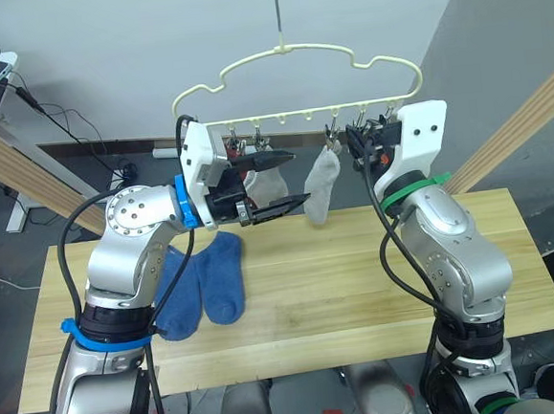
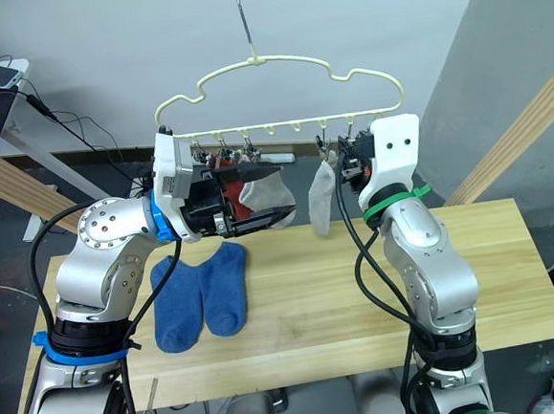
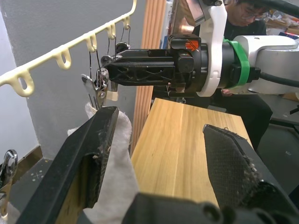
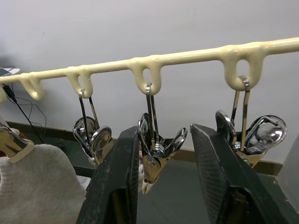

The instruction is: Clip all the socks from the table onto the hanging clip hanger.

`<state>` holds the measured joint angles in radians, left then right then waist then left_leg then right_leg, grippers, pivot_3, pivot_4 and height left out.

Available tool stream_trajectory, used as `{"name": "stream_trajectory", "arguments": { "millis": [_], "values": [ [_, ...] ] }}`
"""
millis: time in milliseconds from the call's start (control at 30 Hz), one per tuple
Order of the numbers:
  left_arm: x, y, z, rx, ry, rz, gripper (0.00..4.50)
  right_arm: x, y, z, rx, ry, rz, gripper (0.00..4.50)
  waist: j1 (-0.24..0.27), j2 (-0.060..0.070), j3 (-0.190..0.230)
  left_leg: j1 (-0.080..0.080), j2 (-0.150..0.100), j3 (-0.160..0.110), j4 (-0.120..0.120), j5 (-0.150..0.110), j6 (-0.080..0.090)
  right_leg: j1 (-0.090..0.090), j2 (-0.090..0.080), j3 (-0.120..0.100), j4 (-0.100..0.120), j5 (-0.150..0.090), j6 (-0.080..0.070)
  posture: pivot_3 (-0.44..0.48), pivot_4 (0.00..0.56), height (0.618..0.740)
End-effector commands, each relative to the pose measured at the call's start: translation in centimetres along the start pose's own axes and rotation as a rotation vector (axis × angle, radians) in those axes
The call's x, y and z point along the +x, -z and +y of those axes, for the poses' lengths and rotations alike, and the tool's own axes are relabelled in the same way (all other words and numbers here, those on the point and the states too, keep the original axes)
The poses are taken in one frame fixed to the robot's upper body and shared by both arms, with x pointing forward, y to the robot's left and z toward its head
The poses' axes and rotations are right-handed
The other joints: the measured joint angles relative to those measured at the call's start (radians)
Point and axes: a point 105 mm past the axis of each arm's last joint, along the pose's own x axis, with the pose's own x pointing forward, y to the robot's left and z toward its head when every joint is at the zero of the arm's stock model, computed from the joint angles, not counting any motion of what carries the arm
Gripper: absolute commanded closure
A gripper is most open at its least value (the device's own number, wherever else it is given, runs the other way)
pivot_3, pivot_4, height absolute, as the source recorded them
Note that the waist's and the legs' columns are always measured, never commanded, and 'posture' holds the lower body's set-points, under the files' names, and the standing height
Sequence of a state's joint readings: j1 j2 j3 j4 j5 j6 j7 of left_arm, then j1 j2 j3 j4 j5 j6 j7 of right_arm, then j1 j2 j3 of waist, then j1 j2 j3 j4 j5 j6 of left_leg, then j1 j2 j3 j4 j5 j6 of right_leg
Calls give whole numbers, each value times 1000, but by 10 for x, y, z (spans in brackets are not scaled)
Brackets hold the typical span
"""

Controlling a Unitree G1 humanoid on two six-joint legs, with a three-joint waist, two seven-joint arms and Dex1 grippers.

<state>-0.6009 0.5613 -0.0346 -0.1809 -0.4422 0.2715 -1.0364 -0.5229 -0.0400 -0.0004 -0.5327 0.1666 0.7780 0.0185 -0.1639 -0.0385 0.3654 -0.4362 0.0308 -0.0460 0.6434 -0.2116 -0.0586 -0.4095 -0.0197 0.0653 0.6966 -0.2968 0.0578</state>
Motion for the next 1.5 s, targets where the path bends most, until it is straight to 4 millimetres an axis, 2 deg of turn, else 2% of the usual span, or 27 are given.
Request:
{"name": "stream_trajectory", "arguments": {
  "millis": [33, 1500],
  "values": [
    [3, -8, -1, 39, 10, -22, 1228, -4, -15, -2, 21, 18, -55, 2744, 0, 0, 0, 0, 0, 0, 0, 0, 0, 0, 0, 0, 0, 0, 0, -277, 328, 732],
    [8, -4, -4, 34, 42, -34, 1228, -10, -20, 2, 113, 32, -67, 2744, -6, 0, 0, 0, 0, 0, 1, 0, 0, 0, 0, 0, 1, 0, 0, -308, 322, 732]
  ]
}}
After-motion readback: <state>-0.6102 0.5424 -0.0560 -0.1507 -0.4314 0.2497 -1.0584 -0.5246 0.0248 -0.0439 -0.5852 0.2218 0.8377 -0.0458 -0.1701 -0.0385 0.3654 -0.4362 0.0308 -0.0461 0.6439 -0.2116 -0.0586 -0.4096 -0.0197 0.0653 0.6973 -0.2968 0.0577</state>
